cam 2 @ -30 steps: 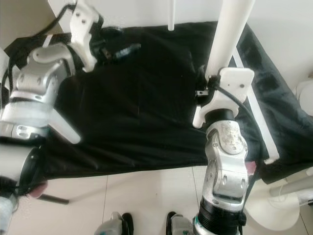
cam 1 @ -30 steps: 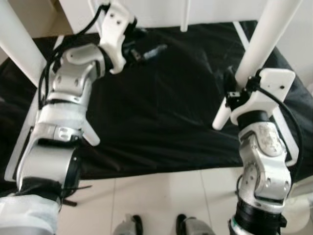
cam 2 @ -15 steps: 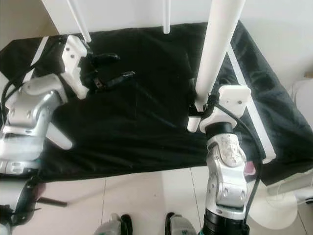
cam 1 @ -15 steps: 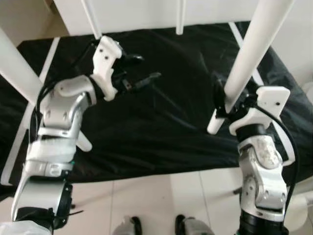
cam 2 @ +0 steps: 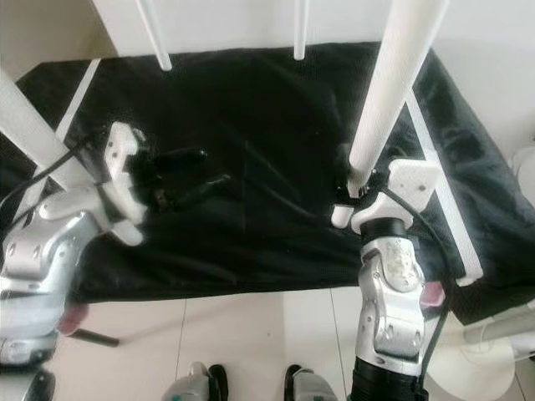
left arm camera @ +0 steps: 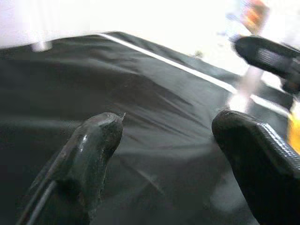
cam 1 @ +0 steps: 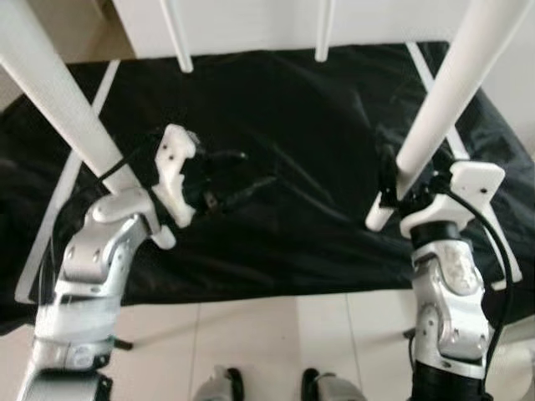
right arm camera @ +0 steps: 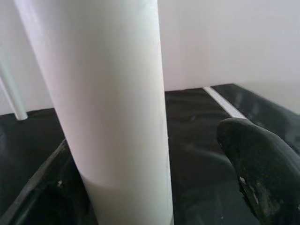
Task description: Building children table
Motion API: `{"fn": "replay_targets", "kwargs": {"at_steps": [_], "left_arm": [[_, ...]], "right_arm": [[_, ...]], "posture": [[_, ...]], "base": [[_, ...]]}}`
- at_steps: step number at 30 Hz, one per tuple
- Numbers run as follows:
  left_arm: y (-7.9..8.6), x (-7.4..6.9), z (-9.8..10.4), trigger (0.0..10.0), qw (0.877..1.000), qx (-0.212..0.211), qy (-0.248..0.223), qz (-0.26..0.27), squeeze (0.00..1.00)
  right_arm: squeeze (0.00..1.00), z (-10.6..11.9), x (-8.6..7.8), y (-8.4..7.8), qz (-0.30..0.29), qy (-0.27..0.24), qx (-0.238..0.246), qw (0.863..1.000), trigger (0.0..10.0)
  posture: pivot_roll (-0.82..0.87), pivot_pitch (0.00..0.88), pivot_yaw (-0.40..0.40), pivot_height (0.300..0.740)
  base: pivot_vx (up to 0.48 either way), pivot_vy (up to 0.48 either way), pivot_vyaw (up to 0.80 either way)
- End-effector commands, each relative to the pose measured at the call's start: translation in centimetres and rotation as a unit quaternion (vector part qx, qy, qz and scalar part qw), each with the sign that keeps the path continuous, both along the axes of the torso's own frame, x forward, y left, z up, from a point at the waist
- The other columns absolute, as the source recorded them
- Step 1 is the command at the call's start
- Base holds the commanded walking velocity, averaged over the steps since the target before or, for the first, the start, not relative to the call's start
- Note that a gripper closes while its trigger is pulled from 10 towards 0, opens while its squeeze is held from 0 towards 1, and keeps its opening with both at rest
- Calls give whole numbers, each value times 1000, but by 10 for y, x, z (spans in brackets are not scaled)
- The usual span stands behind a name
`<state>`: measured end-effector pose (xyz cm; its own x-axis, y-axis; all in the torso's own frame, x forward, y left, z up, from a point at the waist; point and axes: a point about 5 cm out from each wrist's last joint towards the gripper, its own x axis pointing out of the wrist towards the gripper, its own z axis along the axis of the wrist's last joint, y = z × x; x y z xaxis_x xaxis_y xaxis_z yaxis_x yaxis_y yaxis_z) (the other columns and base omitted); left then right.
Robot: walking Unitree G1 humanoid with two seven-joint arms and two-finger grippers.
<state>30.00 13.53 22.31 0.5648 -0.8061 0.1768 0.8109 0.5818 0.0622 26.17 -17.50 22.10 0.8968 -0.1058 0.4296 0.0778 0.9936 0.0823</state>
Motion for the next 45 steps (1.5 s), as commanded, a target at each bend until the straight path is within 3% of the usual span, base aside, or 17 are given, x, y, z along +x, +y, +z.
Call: {"fn": "replay_targets", "kwargs": {"at_steps": [1, 6, 11, 17, 24, 31, 45], "left_arm": [[5, -2, 1, 10000, 999, -18, 5, 28, 0], [12, -19, -10, 10000, 999, -31, 5, 32, 0], [25, -27, -20, 10000, 998, -32, 4, 62, 0], [36, -26, -27, 10000, 984, -60, -2, 165, 0], [40, -37, -41, 10000, 973, -63, -6, 221, 0], [38, -45, -48, 10000, 973, -53, -13, 226, 0], [37, -46, -49, 10000, 967, -65, -24, 245, 0]], "right_arm": [[0, -49, -19, 4, 0, 85, 27, 996, 10000], [0, -52, -25, 12, 53, 74, 39, 995, 10000], [0, -54, -29, 6, 49, 75, 22, 996, 10000], [0, -66, -44, -2, 32, 92, -2, 995, 10000], [0, -80, -57, -2, 43, 112, -16, 993, 10000], [0, -81, -59, -2, 44, 110, -23, 993, 10000], [0, -76, -56, -3, 41, 95, -30, 994, 10000]], "posture": [[-12, 184, 49, 740], [-8, 183, 45, 740], [0, 182, 35, 740], [-5, 176, 24, 740], [-11, 164, 27, 740], [-9, 157, 28, 740], [-14, 156, 17, 740]], "base": [[0, 0, 0], [0, 0, 0], [0, 0, 0], [0, 0, 0], [0, 0, 0], [0, 0, 0], [0, 0, 0]]}}
